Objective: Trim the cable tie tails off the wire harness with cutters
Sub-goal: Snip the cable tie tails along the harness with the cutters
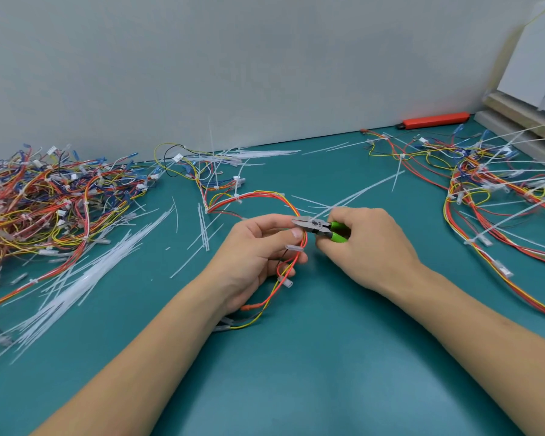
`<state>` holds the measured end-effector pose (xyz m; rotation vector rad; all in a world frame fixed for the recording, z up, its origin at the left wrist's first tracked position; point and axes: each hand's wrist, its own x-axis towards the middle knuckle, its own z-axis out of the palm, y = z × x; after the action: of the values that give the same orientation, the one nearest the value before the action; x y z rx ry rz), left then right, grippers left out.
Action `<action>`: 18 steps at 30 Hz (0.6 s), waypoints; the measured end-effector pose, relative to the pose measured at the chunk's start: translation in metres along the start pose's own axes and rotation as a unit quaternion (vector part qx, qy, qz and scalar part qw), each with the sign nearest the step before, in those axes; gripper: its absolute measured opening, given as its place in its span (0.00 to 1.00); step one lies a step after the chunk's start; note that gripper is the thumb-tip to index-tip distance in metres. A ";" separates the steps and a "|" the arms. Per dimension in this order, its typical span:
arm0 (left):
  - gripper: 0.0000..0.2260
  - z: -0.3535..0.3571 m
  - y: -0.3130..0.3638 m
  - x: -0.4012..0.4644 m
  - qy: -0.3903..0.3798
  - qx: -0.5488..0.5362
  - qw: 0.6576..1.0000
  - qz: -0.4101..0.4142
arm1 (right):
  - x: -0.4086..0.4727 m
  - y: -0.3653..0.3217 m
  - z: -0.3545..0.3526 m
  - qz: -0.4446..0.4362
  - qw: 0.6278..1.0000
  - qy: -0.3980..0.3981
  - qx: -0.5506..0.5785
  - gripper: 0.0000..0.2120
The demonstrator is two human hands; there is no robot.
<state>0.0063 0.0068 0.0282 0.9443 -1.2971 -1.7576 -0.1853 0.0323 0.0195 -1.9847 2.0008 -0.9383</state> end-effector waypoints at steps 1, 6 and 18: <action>0.05 0.000 0.000 0.000 0.002 0.000 1.000 0.000 | 0.001 0.000 0.000 -0.006 1.000 0.002 -0.003 0.10; 0.06 0.001 0.000 0.001 0.010 0.005 1.000 -0.003 | 0.001 -0.002 -0.004 0.011 1.000 -0.026 0.010 0.12; 0.06 0.002 0.001 0.001 0.006 0.004 1.000 0.001 | 0.002 -0.001 -0.003 -0.005 1.000 0.008 0.024 0.07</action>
<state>0.0046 0.0068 0.0291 0.9576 -1.2979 -1.7435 -0.1862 0.0315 0.0227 -1.9694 1.9610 -0.9975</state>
